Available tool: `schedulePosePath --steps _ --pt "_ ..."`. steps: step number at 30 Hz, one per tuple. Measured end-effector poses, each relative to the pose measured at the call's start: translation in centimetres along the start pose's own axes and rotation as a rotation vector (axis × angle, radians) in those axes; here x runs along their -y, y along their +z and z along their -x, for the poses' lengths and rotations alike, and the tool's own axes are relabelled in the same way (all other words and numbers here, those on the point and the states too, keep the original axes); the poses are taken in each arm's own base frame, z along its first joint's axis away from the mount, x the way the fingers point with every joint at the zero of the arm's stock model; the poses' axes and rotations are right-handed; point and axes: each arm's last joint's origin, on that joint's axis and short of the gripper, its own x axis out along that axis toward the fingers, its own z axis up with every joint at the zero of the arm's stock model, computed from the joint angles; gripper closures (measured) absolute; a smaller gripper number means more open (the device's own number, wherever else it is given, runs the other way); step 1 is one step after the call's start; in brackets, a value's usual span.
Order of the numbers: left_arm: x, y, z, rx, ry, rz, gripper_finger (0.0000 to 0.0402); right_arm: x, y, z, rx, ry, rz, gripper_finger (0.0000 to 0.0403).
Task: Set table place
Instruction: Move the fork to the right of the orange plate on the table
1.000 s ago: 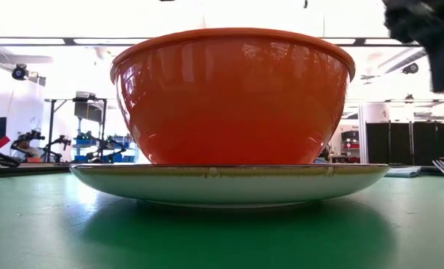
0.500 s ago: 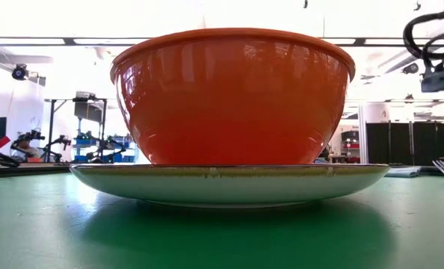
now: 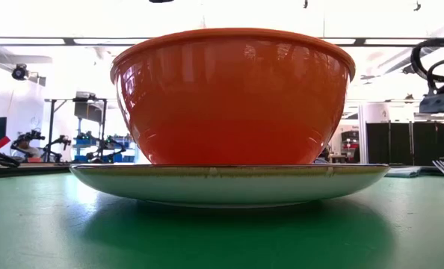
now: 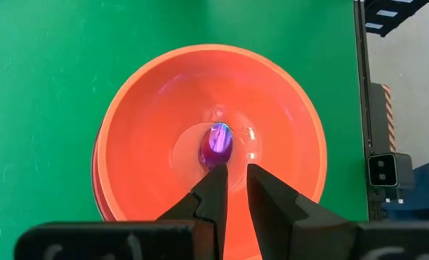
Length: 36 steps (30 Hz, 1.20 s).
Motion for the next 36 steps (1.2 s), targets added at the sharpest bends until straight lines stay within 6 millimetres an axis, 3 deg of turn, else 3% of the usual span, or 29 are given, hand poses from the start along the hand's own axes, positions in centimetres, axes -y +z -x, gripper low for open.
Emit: schedulePosePath --steps 6,12,20,29,36 --pt "0.0 -0.2 -0.2 -0.008 0.003 0.022 0.0362 0.5 0.1 -1.3 -0.004 0.015 -0.016 0.0307" --pt "0.0 -0.2 -0.2 -0.008 0.003 0.042 0.0362 0.2 0.0 -1.1 -0.010 0.033 -0.017 0.0333" --pt "0.0 -0.2 -0.2 -0.008 0.003 0.037 0.0362 -3.3 -1.4 -0.2 -0.034 0.274 -0.039 0.0376" --pt "0.2 -0.4 -0.2 -0.020 0.003 0.030 0.0362 -7.4 -3.7 -1.6 0.007 0.181 0.003 0.0380" --pt "0.7 -0.7 -0.2 -0.027 -0.007 0.014 0.0362 -10.5 -5.1 -1.1 0.014 0.175 0.036 0.0380"
